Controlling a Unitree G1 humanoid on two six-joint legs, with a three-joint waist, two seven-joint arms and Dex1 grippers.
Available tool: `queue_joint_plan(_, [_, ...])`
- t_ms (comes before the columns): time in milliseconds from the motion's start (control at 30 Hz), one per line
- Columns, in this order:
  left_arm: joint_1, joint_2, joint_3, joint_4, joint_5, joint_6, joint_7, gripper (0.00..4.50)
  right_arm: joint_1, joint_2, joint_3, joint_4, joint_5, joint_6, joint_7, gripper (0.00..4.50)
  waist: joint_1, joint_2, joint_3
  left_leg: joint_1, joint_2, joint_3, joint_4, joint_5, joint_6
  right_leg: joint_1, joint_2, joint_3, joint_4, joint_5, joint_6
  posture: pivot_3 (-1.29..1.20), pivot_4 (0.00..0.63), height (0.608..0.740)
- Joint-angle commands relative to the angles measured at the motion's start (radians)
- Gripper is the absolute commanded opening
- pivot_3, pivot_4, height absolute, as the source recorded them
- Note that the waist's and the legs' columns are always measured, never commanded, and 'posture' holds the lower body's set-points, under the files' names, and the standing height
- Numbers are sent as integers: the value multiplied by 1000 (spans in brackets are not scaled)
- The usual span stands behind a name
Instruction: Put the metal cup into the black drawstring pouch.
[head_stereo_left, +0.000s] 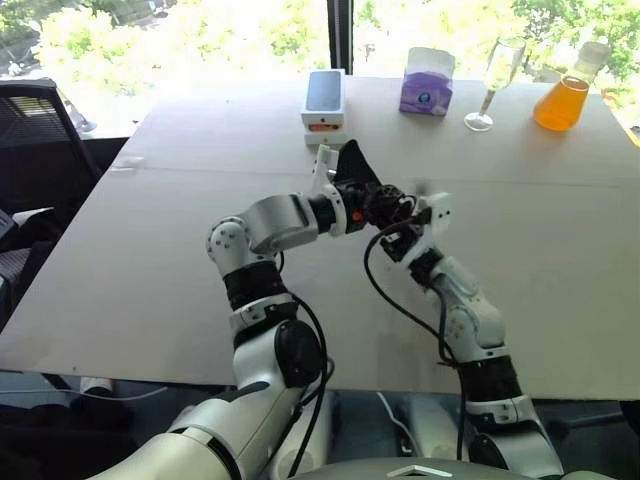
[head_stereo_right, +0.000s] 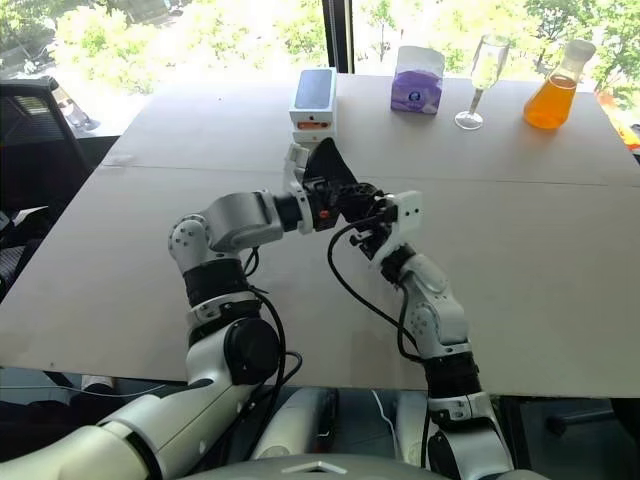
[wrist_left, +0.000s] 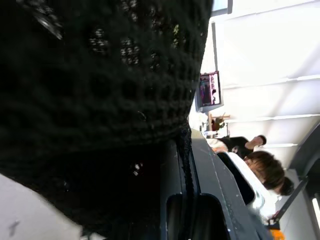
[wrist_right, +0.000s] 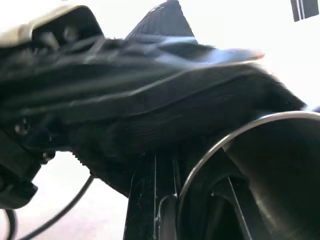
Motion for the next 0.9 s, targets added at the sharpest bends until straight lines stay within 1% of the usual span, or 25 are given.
queue_joint_plan(33, [2, 5, -137, -37, -251, -105, 124, 0, -79, 7, 99, 114, -147, -139, 5, 23, 0, 0, 0, 0, 0, 0, 0, 0, 0, 0, 0, 0, 0, 0, 0, 0, 150, 740])
queue_joint_plan(167, [42, 52, -269, -59, -413, -213, 208, 0, -144, 6, 151, 194, -224, -242, 47, 23, 2, 0, 0, 0, 0, 0, 0, 0, 0, 0, -1, 0, 0, 0, 0, 0, 150, 740])
queue_joint_plan(233, [53, 64, -306, -66, -454, -250, 227, 0, -166, 0, 173, 216, -260, -283, 59, 23, 3, -1, 0, 0, 0, 0, 1, 0, 0, 0, -1, 0, 0, 0, 0, 0, 150, 740])
queue_joint_plan(500, [46, 107, -366, -47, -461, -332, 201, 0, -209, -87, 263, 284, -424, -419, 144, 23, 2, -1, 0, 0, -1, 0, 1, 0, 0, 1, 0, 0, 0, 0, 0, 0, 150, 740])
queue_joint_plan(567, [37, 113, -376, -33, -461, -359, 196, 0, -215, -93, 245, 289, -412, -415, 151, 23, 3, -1, 0, 0, -1, 0, 1, 1, -1, 1, 0, 0, 0, 0, 0, 0, 150, 740])
queue_joint_plan(733, [47, 138, -381, -26, -461, -382, 178, 0, -213, -144, 229, 268, -460, -401, 139, 23, 3, -1, 0, 0, -1, 0, 1, 1, -1, 1, 0, 0, -1, 0, 0, 0, 150, 740])
queue_joint_plan(833, [54, 130, -379, -21, -461, -404, 172, 0, -211, -190, 287, 266, -554, -431, 146, 23, 3, -1, 0, 0, -1, 0, 1, 1, -1, 1, 0, 0, -1, 0, 0, 0, 150, 740])
queue_joint_plan(900, [49, 138, -397, -11, -461, -415, 160, 0, -202, -163, 257, 253, -501, -369, 139, 23, 3, -1, 0, 0, -1, 0, 1, 1, -1, 1, 0, 0, -1, 0, 0, 0, 150, 740])
